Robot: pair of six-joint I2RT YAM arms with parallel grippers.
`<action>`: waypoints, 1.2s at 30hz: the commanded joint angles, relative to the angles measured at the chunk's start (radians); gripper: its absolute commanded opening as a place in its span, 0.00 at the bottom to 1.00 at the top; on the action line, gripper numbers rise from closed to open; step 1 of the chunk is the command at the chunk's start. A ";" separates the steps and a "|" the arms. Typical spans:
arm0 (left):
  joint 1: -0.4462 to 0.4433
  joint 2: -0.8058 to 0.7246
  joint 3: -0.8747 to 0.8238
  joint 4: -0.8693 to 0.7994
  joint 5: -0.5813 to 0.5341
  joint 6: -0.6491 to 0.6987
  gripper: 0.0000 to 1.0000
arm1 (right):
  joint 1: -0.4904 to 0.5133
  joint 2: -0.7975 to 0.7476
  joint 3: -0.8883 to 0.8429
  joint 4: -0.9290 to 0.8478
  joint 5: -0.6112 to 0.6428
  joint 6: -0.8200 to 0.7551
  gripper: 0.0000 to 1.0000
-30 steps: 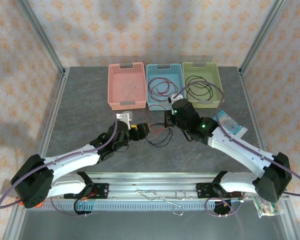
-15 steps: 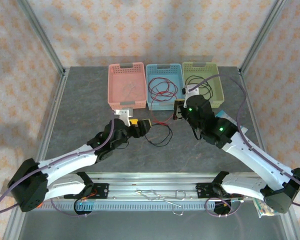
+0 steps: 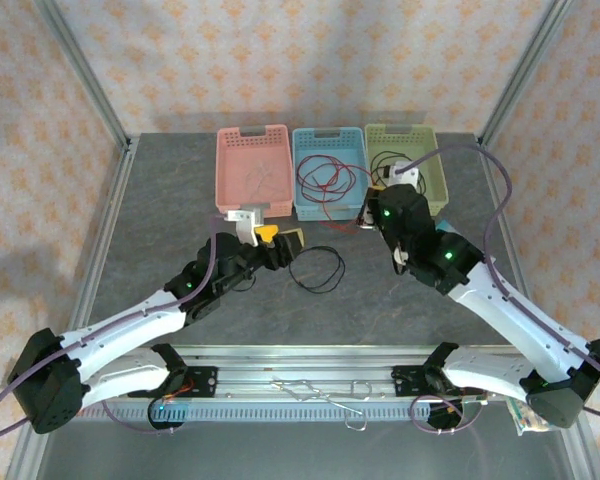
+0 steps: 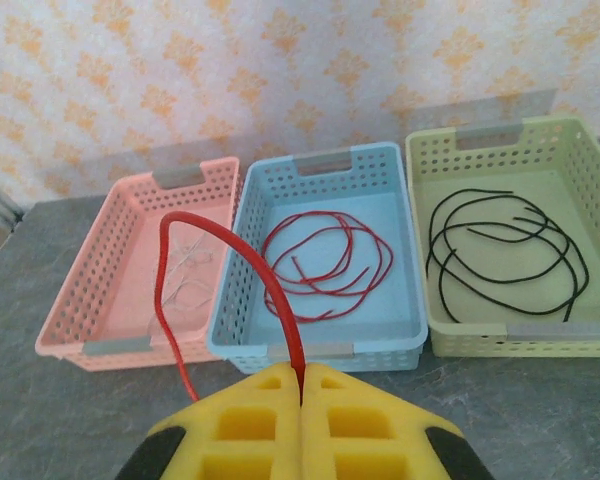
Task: Untangle the cables
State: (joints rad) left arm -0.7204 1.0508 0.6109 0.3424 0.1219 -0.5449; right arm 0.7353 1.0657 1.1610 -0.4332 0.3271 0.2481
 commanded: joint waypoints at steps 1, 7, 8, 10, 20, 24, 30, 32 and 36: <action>0.006 0.025 0.061 -0.024 -0.034 0.031 0.82 | -0.039 0.023 0.046 0.004 0.017 0.028 0.00; 0.058 0.099 0.137 -0.037 -0.028 0.037 0.82 | -0.114 0.098 0.089 0.037 -0.039 0.030 0.00; 0.065 0.114 0.150 -0.039 -0.023 0.041 0.83 | -0.127 0.109 0.096 0.044 -0.051 0.031 0.00; 0.073 0.141 0.188 -0.057 -0.038 0.053 0.85 | -0.146 0.153 0.106 0.059 -0.059 0.030 0.00; 0.146 0.285 0.348 -0.098 -0.016 0.100 0.85 | -0.246 0.336 0.181 0.153 -0.166 0.024 0.00; 0.184 0.338 0.399 -0.102 0.004 0.112 0.84 | -0.271 0.430 0.226 0.181 -0.211 0.026 0.00; 0.223 0.411 0.461 -0.109 0.022 0.127 0.84 | -0.290 0.579 0.326 0.196 -0.234 0.018 0.00; 0.239 0.431 0.474 -0.105 0.033 0.123 0.84 | -0.291 0.632 0.368 0.187 -0.237 0.013 0.00; 0.274 0.480 0.505 -0.089 0.071 0.113 0.84 | -0.296 0.729 0.442 0.176 -0.245 0.011 0.00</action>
State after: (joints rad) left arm -0.4694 1.5051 1.0718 0.2390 0.1535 -0.4435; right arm 0.4477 1.7542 1.5448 -0.2668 0.0887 0.2680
